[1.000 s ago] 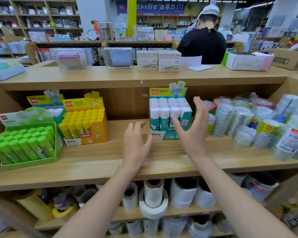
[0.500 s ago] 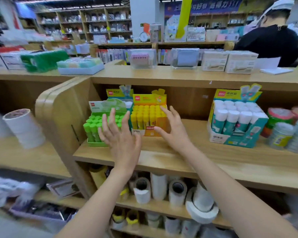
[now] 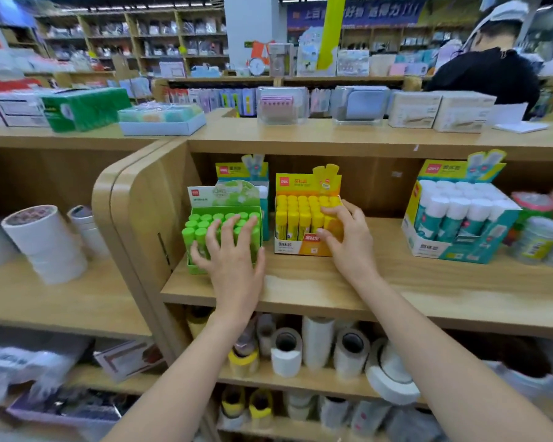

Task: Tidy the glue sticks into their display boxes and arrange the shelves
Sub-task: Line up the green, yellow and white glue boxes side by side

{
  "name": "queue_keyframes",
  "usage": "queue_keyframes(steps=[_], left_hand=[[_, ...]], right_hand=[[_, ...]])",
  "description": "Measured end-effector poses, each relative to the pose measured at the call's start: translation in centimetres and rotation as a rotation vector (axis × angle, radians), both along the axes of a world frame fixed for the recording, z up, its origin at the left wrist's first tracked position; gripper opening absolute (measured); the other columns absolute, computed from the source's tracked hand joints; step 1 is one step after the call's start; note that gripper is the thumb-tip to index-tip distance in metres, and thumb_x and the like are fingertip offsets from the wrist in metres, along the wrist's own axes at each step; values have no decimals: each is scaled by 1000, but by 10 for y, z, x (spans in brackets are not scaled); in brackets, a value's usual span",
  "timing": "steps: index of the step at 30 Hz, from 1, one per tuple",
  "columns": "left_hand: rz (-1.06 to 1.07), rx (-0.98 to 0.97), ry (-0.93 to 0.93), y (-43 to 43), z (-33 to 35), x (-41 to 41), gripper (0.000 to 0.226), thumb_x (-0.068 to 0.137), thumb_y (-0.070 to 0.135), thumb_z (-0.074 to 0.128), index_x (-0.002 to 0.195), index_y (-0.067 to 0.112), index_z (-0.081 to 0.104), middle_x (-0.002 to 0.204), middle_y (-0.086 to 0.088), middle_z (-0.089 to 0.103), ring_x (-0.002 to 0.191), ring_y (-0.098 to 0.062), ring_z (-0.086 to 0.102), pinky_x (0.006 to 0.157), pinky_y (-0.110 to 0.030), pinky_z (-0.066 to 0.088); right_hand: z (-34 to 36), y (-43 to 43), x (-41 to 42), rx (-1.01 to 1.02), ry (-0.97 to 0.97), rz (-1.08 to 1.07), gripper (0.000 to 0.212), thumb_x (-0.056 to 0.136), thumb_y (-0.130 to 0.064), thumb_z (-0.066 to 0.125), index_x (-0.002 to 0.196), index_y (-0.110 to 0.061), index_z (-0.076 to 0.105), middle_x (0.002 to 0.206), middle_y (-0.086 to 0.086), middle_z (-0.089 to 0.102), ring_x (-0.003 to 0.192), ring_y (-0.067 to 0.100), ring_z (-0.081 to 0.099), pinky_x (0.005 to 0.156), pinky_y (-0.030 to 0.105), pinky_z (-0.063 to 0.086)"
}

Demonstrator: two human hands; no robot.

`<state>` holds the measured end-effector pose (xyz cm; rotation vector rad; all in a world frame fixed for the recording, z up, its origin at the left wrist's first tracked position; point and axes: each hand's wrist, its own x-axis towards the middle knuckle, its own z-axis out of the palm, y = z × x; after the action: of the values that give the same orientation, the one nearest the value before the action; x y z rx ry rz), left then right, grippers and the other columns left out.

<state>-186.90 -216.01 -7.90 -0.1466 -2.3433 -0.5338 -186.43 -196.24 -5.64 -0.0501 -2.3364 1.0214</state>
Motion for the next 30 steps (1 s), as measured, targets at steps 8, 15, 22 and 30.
queue_keyframes(steps=[8, 15, 22, 30], left_hand=[[12, 85, -7, -12, -5, -1, 62, 80, 46, 72, 136, 34, 49, 158, -8, 23, 147, -36, 7, 109, -67, 9], [-78, 122, -20, -22, -6, 2, 53, 86, 39, 69, 135, 31, 49, 156, -6, 28, 149, -33, 9, 113, -68, 9], [-99, 110, 23, -32, -5, 10, 42, 93, 24, 60, 134, 28, 53, 147, -8, 43, 145, -31, 22, 117, -62, 16], [-9, 142, 24, -40, -3, 23, 35, 96, 26, 54, 131, 25, 56, 147, -6, 44, 146, -30, 22, 117, -64, 11]], right_hand=[[-1, 13, 28, 10, 26, -132, 34, 87, -20, 72, 120, -24, 62, 146, 8, 42, 135, 21, 41, 108, 35, 38], [-6, 3, 43, 16, 47, -34, 37, 86, -20, 73, 120, -26, 63, 143, 4, 44, 126, 5, 40, 100, 24, 34], [-7, -15, 48, 12, 51, 139, 38, 85, -23, 75, 120, -31, 63, 142, 2, 44, 127, 6, 40, 102, 28, 38], [-9, -25, 40, 15, 78, 201, 39, 83, -27, 76, 119, -31, 64, 137, 2, 44, 115, 4, 44, 96, 32, 46]])
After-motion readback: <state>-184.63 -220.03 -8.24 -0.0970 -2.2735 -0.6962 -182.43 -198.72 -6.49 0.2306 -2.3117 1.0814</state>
